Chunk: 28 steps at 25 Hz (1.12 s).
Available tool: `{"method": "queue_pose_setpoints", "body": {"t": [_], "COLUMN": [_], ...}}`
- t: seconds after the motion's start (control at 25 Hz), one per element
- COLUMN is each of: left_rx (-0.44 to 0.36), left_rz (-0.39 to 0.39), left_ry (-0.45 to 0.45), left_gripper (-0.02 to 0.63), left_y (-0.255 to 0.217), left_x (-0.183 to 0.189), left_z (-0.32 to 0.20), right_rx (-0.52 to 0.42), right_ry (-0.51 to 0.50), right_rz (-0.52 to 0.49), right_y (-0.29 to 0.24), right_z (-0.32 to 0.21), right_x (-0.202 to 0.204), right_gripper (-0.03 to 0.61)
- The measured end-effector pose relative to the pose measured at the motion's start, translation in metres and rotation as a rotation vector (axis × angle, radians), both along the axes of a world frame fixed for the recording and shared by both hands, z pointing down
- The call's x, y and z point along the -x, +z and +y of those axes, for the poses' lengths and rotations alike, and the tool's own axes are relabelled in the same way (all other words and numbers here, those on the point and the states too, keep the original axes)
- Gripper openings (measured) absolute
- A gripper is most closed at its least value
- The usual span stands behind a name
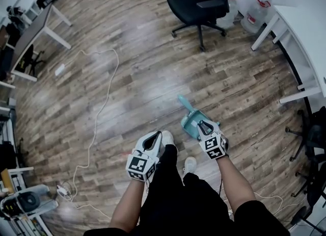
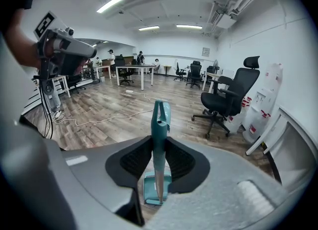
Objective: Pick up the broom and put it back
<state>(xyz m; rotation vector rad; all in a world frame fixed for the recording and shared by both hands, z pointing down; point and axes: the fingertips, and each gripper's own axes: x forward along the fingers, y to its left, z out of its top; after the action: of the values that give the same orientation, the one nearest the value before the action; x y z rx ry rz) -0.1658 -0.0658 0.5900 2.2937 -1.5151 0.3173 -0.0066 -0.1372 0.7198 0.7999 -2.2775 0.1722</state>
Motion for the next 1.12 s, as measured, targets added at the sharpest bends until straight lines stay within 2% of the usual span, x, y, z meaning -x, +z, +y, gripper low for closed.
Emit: {"method": "queue_pose_setpoints", "body": {"t": [0.56,1.12], "left_rx": [0.029,0.055], "left_rz": [-0.007,0.001], "left_ry": [0.006,0.02], "left_gripper": [0.02,0.02], "left_y": [0.011,0.014], "left_x": [0.015,0.012], "left_z": [-0.018,-0.014], "right_rx": [-0.019,-0.035], "right_ry": [0.015,0.027], "right_rz": [0.015,0.026], "right_y": [0.009,0.016], "right_z": [-0.03,-0.039], "right_x": [0.03,0.037], "right_gripper": [0.092,0.095]}}
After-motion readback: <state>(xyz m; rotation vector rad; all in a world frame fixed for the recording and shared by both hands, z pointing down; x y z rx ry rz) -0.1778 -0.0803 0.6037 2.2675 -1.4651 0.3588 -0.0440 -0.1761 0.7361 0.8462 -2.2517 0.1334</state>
